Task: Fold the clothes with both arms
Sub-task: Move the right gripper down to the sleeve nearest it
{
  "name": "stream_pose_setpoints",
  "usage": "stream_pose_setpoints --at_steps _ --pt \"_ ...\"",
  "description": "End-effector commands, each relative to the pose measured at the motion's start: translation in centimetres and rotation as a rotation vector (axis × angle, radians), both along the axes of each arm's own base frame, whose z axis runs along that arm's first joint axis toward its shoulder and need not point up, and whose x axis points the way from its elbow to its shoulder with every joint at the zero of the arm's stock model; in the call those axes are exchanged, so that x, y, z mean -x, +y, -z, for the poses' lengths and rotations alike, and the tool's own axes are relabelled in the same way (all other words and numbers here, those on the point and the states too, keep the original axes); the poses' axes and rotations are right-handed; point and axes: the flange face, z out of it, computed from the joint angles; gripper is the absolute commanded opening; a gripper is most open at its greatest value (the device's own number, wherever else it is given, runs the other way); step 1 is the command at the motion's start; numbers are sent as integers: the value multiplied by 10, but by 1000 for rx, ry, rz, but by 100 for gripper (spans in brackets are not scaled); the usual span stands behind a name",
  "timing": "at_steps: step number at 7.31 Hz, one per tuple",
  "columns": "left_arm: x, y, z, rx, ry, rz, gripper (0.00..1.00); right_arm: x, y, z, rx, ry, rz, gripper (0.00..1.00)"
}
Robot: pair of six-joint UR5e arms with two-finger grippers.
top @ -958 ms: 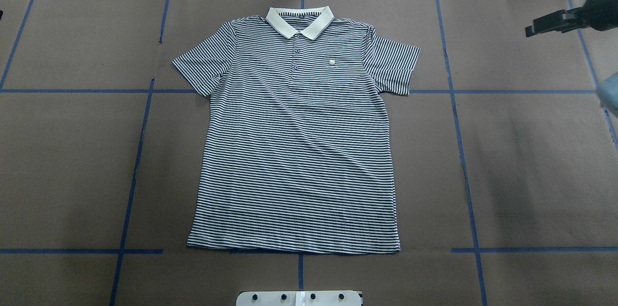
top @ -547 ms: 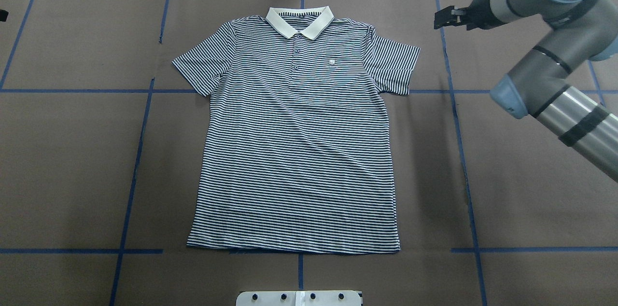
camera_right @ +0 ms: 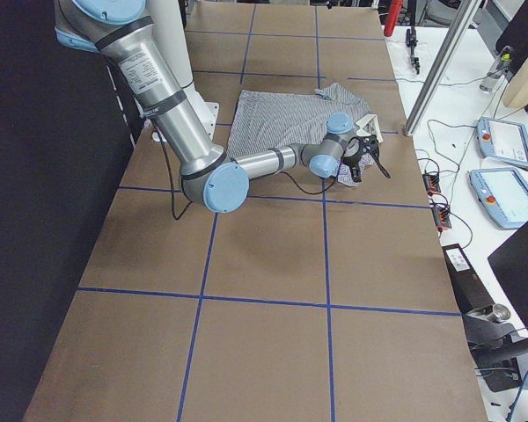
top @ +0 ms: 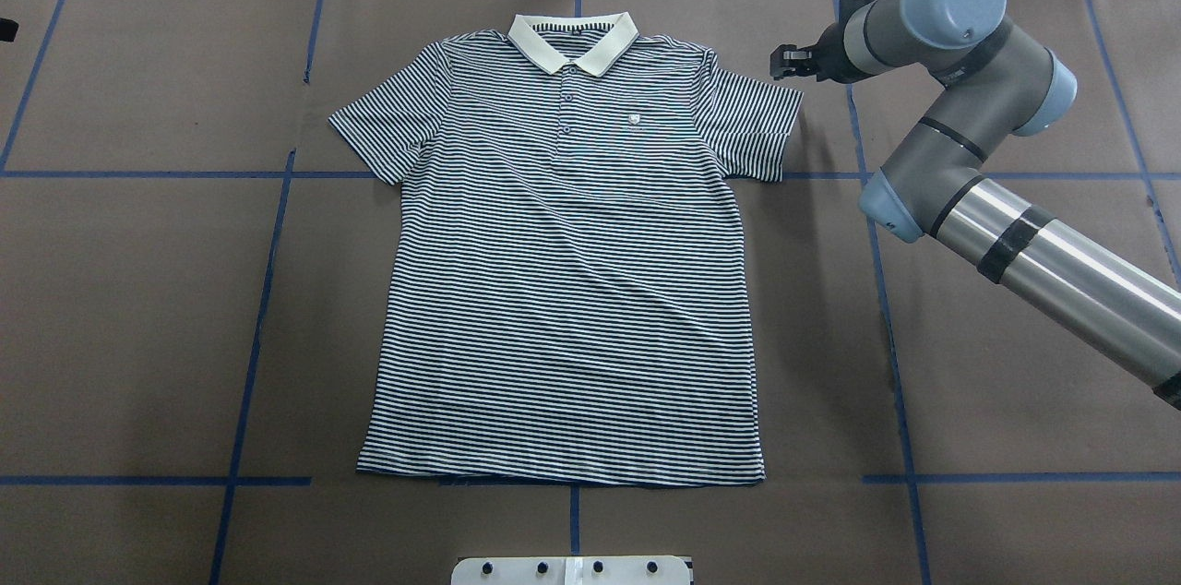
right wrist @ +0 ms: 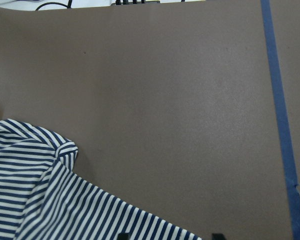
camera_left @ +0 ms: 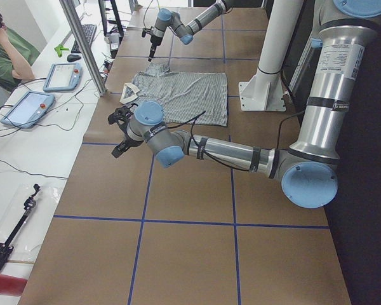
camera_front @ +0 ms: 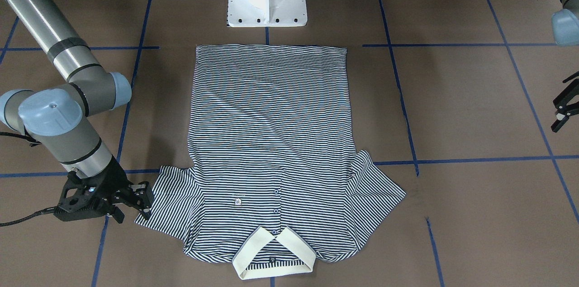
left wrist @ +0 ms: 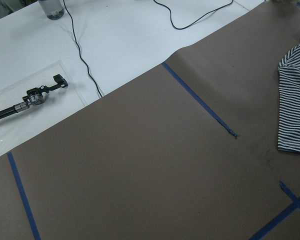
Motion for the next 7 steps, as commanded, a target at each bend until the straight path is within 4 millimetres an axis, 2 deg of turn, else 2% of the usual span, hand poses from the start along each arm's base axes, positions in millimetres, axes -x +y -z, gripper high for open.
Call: stream_pose_setpoints --at_steps 1,7 --pt "0 0 -1 1 0 0 100 9 -1 -16 6 38 -18 55" --pt "0 0 -1 4 0 1 100 16 2 -27 13 61 -21 52"
